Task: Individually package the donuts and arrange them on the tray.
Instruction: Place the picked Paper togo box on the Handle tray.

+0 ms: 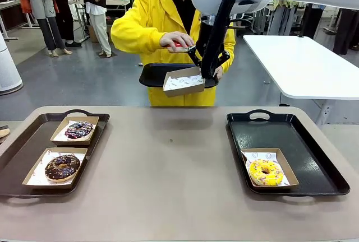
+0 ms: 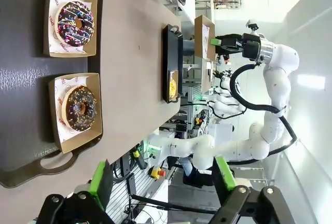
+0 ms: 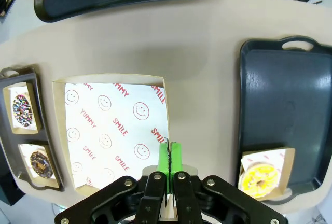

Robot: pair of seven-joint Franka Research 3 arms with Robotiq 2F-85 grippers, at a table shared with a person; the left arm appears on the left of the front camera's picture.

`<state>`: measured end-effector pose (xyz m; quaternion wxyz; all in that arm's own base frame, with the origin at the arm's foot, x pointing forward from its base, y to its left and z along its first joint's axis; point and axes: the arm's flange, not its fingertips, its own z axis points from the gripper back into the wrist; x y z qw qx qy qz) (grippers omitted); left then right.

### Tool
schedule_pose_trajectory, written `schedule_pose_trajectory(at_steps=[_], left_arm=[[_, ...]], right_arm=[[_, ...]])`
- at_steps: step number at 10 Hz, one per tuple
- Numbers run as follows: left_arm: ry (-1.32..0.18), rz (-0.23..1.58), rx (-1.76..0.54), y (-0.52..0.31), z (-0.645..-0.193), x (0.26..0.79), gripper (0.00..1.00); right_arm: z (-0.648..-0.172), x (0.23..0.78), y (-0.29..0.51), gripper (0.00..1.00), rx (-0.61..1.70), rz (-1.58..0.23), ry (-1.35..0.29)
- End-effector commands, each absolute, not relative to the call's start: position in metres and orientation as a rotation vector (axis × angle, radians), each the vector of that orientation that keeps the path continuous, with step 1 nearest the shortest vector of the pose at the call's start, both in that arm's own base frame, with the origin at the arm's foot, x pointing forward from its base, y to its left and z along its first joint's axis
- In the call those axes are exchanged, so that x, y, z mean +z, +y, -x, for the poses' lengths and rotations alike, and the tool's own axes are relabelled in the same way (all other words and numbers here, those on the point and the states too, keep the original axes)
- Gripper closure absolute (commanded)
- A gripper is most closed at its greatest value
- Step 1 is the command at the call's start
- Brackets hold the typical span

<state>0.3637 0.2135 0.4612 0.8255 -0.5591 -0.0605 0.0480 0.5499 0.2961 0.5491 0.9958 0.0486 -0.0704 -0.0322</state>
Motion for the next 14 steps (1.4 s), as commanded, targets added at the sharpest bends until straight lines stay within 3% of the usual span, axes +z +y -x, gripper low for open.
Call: schedule_pose_trajectory(at_steps=[1, 13, 14], left_arm=[[-0.131, 1.168, 0.096, 0.214, -0.360, 0.463, 0.00], [-0.131, 1.168, 0.096, 0.214, -0.360, 0.463, 0.00], [-0.131, 1.168, 0.096, 0.214, -0.360, 0.463, 0.00]], right_arm=[[-0.547, 0.548, 0.294, 1.00, -0.064, -0.094, -0.147], [-0.550, 0.549, 0.296, 0.99, -0.064, -0.097, -0.141], [-0.540, 0.569, 0.269, 0.99, 0.002, -0.032, -0.134]])
